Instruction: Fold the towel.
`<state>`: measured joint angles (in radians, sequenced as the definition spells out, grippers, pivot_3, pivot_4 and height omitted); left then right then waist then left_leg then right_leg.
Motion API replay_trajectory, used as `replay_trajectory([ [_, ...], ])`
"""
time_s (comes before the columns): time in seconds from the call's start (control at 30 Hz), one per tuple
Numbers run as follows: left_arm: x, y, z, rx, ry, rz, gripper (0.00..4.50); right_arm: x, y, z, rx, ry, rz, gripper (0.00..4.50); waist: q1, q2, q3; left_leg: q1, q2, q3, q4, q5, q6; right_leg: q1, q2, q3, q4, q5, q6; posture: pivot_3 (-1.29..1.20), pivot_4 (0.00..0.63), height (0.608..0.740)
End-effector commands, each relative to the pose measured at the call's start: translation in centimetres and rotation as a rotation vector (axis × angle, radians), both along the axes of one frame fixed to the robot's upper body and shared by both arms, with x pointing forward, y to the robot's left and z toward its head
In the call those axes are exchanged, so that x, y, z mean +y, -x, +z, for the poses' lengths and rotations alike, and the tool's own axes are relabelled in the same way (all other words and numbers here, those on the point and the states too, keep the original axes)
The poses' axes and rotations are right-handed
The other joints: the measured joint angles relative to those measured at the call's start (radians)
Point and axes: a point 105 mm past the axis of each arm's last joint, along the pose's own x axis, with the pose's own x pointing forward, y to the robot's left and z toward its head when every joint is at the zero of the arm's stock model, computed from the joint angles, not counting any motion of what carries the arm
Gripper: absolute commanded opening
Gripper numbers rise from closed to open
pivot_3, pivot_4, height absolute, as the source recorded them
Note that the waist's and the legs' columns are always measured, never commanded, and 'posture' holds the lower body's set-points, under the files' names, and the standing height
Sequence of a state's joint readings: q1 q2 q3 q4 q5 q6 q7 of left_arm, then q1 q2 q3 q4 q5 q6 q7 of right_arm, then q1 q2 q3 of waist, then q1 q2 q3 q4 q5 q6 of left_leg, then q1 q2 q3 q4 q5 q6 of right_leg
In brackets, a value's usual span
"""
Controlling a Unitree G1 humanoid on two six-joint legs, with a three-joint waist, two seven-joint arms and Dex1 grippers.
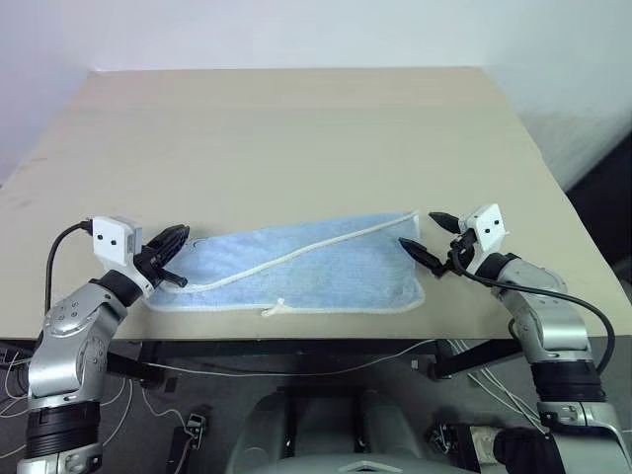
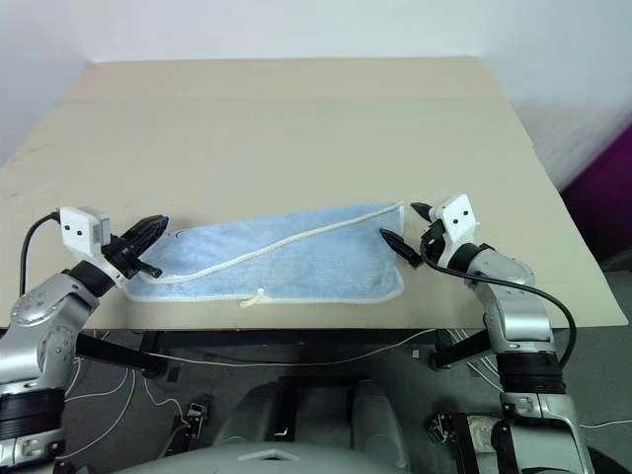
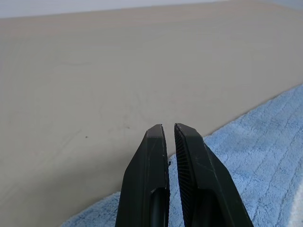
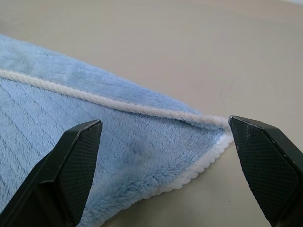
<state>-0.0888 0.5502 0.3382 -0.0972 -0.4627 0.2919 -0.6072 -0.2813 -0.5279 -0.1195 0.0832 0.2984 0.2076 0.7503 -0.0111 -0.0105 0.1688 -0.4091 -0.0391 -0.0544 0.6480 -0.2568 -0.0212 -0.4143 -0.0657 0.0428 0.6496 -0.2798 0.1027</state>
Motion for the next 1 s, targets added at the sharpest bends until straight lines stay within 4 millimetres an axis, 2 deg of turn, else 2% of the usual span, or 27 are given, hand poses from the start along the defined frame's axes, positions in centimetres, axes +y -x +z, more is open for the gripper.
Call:
replay_trajectory([
  [0.03, 0.1, -0.2, 1.3, -0.048, -0.012, 0.001, 0.38, 0.5, 0.0, 1.6, -0.060, -0.004, 0.020, 4.49, 0.000, 0.000, 0.000, 0.000, 0.000, 0.000, 0.000, 0.000, 0.000, 0.000, 0.000, 0.000, 0.000, 0.000, 0.000, 0.00, 0.150, 0.740],
  [0.2, -0.3, -0.2, 0.4, -0.023, -0.021, -0.006, 0.38, 0.4, -0.1, 1.3, -0.061, -0.001, 0.001, 4.49, -0.001, 0.000, 0.000, 0.000, 0.000, 0.000, 0.000, 0.000, 0.000, 0.000, 0.000, 0.000, 0.000, 0.000, 0.000, 0.00, 0.150, 0.740],
  [0.43, 0.2, 0.8, 1.0, -0.017, -0.070, -0.012, 0.38, 1.3, -0.2, 0.8, -0.048, -0.007, 0.027, 4.49, -0.002, 0.000, 0.000, 0.000, 0.000, 0.000, 0.000, 0.000, 0.000, 0.000, 0.000, 0.000, 0.000, 0.000, 0.000, 0.00, 0.150, 0.740],
  [0.57, 1.2, 1.3, 0.5, 0.018, -0.212, -0.037, 0.38, 1.5, -0.3, 0.9, -0.058, -0.025, 0.020, 4.49, -0.002, 0.000, 0.000, 0.000, 0.000, 0.000, 0.000, 0.000, 0.000, 0.000, 0.000, 0.000, 0.000, 0.000, 0.000, 0.00, 0.150, 0.740],
  [0.73, 2.0, 1.5, 1.1, 0.013, -0.369, -0.092, 0.38, 1.3, -0.4, 0.7, -0.062, -0.035, -0.002, 4.49, 0.000, 0.000, 0.000, 0.000, 0.000, 0.000, 0.000, 0.000, 0.000, 0.000, 0.000, 0.000, -0.001, 0.000, 0.000, 0.00, 0.150, 0.740],
  [0.8, 2.3, 1.8, 1.6, 0.015, -0.489, -0.135, 0.38, 1.9, -0.6, 0.4, -0.053, -0.039, 0.002, 4.49, -0.002, 0.000, 0.000, 0.001, 0.000, 0.000, -0.001, 0.000, 0.000, 0.000, -0.001, 0.000, -0.001, 0.000, 0.000, 0.00, 0.150, 0.740],
  [0.87, 1.8, 2.4, 1.8, 0.020, -0.610, -0.214, 0.38, 2.2, -0.9, 0.5, -0.052, -0.040, 0.014, 4.49, -0.003, 0.001, 0.000, 0.001, 0.000, 0.000, -0.001, 0.000, 0.000, 0.000, -0.001, 0.000, -0.001, 0.000, 0.000, 0.00, 0.150, 0.740],
  [0.97, 0.8, 3.0, 2.4, 0.018, -0.641, -0.298, 0.38, 1.7, -1.5, 0.5, -0.054, -0.030, 0.008, 4.49, -0.004, 0.001, 0.001, 0.001, 0.000, 0.000, -0.002, 0.000, 0.000, 0.000, -0.001, 0.001, -0.001, 0.000, 0.000, 0.00, 0.150, 0.740],
  [1.0, 0.6, 3.4, 2.5, 0.027, -0.641, -0.333, 0.56, 1.6, -1.7, 0.5, -0.054, -0.026, 0.008, 4.50, -0.004, 0.001, 0.001, 0.001, 0.000, 0.000, -0.002, 0.000, 0.000, 0.000, -0.001, 0.001, -0.001, 0.000, 0.000, 0.00, 0.150, 0.740],
])
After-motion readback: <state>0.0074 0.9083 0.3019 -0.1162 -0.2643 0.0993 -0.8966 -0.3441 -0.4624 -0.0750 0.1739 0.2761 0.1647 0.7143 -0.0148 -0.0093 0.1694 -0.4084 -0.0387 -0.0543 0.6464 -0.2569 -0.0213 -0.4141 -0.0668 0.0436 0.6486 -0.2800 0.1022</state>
